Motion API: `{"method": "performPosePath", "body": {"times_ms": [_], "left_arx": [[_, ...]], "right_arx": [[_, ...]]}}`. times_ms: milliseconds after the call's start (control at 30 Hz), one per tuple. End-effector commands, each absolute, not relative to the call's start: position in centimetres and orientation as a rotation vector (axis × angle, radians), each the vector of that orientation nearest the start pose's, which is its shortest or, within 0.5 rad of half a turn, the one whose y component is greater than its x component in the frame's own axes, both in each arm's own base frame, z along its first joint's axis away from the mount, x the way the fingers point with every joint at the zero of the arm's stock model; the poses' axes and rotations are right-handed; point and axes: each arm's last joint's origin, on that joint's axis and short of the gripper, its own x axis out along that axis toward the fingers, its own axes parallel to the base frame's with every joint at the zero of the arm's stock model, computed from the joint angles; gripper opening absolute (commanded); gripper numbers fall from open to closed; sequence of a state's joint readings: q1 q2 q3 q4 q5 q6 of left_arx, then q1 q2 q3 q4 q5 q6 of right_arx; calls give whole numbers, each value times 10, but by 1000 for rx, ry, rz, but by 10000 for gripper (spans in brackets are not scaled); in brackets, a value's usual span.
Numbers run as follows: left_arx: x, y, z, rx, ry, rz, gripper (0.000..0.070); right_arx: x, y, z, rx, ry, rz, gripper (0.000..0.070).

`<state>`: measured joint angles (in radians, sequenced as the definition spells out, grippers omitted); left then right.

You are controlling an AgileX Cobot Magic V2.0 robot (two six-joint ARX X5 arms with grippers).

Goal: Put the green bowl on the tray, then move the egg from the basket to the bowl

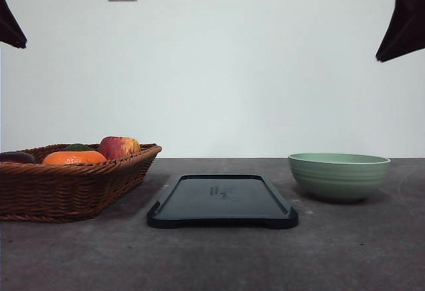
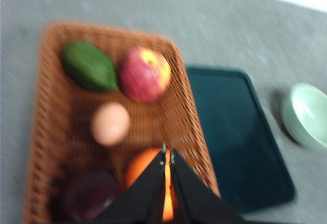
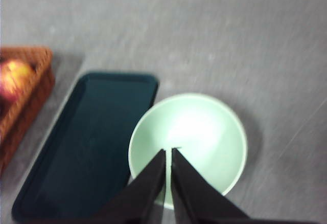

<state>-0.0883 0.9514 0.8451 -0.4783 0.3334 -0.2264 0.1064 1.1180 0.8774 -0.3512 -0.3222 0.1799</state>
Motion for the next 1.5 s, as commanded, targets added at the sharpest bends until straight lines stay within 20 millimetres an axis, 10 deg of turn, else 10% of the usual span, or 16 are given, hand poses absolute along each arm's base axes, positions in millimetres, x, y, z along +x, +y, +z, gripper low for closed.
{"method": "performPosePath", "body": {"times_ms": [0,233,433,767,1467], "left_arx": [[198,-28,303,-296,633,-364,0],[200,-29,299,-294,666,-379,1],[201,-29,300,-291,656,-381,359],[201,-29,301,-290,650,-382,360],[201,-29,301,-304,652,-379,351]], "right_arx": [[239,37,291,226,636,377,7],[242,40,287,217,671,381,22],[239,40,285,202,696,372,416],[243,31,281,226,920,258,405],[327,27,239,181,1108,226,321]]}}
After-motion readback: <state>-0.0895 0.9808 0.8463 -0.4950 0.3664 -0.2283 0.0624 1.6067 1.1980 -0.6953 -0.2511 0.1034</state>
